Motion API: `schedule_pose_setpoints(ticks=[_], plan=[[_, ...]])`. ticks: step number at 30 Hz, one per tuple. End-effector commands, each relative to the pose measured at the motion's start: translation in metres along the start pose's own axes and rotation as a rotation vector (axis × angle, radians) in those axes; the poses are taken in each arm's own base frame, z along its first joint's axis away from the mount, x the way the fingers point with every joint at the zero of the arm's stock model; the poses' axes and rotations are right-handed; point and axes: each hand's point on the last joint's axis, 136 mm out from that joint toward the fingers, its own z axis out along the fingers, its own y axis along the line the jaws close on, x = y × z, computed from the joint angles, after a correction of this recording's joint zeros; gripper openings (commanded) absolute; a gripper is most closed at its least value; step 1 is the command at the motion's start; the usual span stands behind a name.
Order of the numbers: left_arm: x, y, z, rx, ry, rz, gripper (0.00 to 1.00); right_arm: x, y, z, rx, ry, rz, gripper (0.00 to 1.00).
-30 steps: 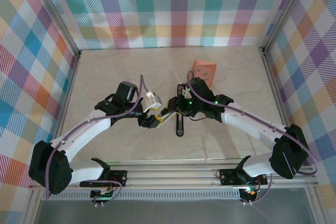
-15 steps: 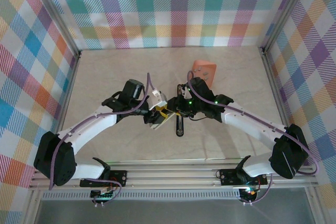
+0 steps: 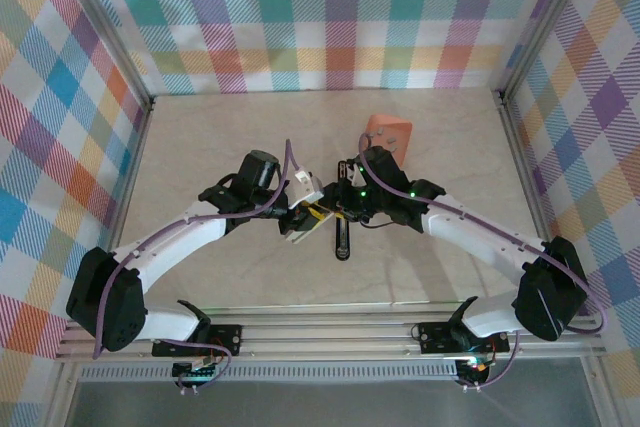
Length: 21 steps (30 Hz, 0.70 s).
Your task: Load the staples into the stapler
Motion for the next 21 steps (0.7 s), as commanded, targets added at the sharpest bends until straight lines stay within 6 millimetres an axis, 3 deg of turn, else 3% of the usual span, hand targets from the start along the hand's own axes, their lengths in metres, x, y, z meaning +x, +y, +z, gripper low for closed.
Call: schedule_pose_setpoints(ticks=[1,2,5,14,21], plan=[[-0.024,-0.001,-0.009,-0.012,-0.049,0.059,0.07,0.000,0.033,-0.013,-0.107,0.000,-0.083,0.38],[-0.017,-0.005,-0.010,-0.002,-0.019,0.045,0.06,-0.001,0.032,-0.017,-0.097,-0.013,-0.104,0.50],[-0.014,-0.007,-0.013,-0.003,-0.008,0.046,0.02,-0.003,0.024,-0.030,-0.071,-0.061,-0.165,0.61],[-0.017,-0.013,-0.022,-0.002,-0.020,0.059,0.00,-0.002,-0.014,-0.061,-0.044,-0.125,-0.155,0.62],[-0.006,-0.013,-0.018,0.008,0.021,0.053,0.00,0.001,0.004,-0.069,-0.250,-0.059,-0.158,0.65]])
